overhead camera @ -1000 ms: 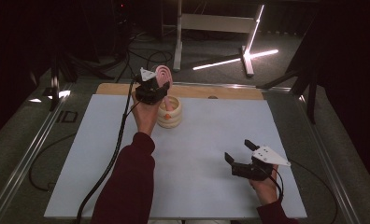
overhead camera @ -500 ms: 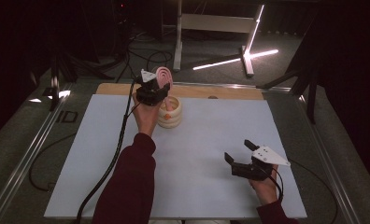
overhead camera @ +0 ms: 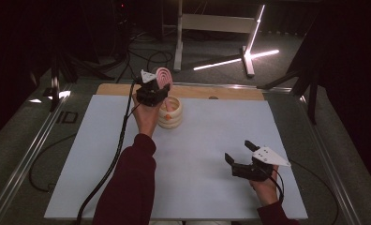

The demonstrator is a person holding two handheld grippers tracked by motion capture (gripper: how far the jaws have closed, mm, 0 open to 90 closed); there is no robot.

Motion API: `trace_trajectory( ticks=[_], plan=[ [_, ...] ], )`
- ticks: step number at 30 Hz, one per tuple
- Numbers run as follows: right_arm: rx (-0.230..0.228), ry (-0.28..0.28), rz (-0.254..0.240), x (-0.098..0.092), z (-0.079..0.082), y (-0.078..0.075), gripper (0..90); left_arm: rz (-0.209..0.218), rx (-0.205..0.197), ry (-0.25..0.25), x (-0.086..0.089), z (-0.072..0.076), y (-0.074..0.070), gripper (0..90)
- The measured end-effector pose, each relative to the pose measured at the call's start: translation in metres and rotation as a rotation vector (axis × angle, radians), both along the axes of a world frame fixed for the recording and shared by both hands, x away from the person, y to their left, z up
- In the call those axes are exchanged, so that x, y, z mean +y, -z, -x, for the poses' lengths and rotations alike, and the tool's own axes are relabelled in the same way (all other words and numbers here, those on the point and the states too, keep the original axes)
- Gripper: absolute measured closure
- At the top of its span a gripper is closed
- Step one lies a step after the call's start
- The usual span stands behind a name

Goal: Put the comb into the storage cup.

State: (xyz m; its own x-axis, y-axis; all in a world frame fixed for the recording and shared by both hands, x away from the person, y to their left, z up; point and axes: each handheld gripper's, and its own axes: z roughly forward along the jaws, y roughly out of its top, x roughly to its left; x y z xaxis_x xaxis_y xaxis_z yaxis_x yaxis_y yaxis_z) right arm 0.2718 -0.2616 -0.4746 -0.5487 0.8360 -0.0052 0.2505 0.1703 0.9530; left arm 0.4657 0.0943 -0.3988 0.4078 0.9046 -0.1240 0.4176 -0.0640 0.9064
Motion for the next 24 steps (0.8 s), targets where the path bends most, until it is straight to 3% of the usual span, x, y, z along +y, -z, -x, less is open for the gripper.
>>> trace_trajectory(
  ticks=[24],
  plan=[
    [-0.005,0.003,-0.001,-0.0007,0.0003,-0.0010,8.7,0.008,0.021,-0.010,-0.0028,-0.0006,0.0112,63.5]
  ],
)
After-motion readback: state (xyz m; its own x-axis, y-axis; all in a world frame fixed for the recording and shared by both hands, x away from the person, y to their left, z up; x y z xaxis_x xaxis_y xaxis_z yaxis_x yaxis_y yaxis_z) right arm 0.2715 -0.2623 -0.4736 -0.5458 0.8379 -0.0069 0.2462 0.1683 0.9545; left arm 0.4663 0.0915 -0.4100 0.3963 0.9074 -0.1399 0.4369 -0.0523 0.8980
